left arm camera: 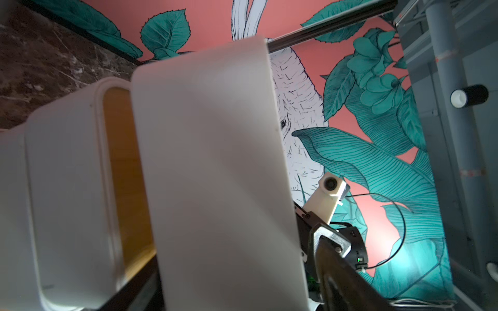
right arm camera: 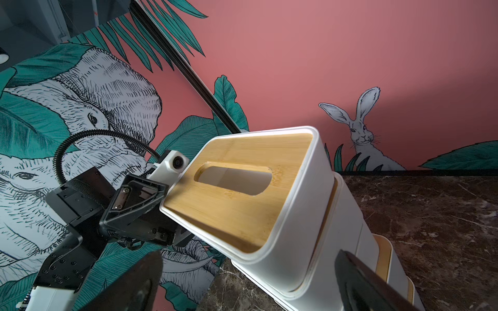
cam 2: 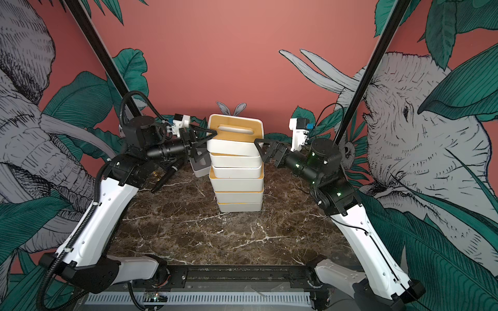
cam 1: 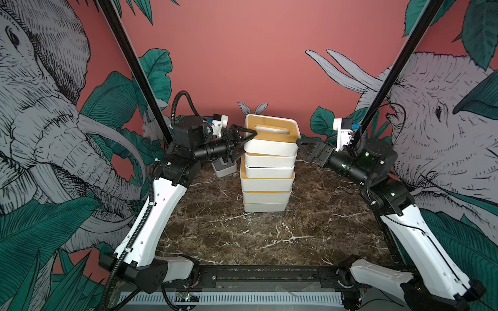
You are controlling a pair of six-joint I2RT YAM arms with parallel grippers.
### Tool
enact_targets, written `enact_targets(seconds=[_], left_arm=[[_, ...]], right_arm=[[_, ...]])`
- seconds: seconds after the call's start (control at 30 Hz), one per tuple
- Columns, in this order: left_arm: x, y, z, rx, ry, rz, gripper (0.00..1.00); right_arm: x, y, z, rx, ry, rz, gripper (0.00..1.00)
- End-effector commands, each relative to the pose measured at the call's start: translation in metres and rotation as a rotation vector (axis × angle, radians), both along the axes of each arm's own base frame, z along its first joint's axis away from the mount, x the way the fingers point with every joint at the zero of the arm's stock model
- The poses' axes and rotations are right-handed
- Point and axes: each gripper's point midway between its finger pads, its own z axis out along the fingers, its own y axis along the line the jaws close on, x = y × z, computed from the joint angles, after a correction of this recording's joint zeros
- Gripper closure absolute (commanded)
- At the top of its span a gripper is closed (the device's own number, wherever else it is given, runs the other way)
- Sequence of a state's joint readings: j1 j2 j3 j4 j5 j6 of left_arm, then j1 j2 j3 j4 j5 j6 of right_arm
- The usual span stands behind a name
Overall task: Stack the tissue boxes
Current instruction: Place the tissue box at the tissue box.
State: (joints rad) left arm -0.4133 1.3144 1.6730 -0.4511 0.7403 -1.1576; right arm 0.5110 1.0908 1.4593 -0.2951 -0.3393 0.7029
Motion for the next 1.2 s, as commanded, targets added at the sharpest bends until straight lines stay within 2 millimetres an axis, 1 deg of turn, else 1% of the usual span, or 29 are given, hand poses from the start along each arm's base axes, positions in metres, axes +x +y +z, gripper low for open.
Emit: enact_targets(seconds=[0.0,0.03,0.07,0.1,0.4,0.57,0.7,0.87,1.03,1.17], left_arm=[[-0.012,0.006,0.024,-0.026,-0.090,-0.006,0.11],[-0.012,0.007,0.024,-0.025,-0.089,0.000,0.08],[-0.012,0.008,0.024,-0.025,-0.090,0.001,0.02],[-0.012,0.009,0.024,-0.024,-0.090,0.004,0.01],[-0.009,0.023,0.015,0.038,-0.081,0.040,0.01],[-0.008,0.028,0.003,0.129,-0.077,0.044,0.01],[-0.006,0.029,-0.005,0.156,-0.071,0.047,0.00],[-0.006,0.038,-0.015,0.223,-0.069,0.082,0.01],[-0.003,0.048,-0.017,0.249,-0.070,0.119,0.00],[-0.005,0.053,-0.002,0.254,-0.110,0.144,0.00]], right_arm=[[-0.006,-0.002,0.018,0.032,-0.067,-0.001,0.01],[-0.006,-0.002,0.017,0.031,-0.065,0.001,0.01],[-0.005,-0.002,0.016,0.030,-0.063,0.001,0.01],[-0.005,-0.001,0.016,0.031,-0.062,0.001,0.01],[-0.004,-0.001,0.014,0.029,-0.056,0.001,0.01],[-0.004,0.000,0.011,0.029,-0.048,0.005,0.01],[-0.005,-0.001,0.011,0.030,-0.049,0.001,0.01],[-0.006,-0.003,0.011,0.028,-0.050,-0.004,0.01],[-0.009,-0.004,0.013,0.027,-0.053,-0.001,0.01],[-0.012,-0.005,0.017,0.030,-0.061,0.001,0.01]])
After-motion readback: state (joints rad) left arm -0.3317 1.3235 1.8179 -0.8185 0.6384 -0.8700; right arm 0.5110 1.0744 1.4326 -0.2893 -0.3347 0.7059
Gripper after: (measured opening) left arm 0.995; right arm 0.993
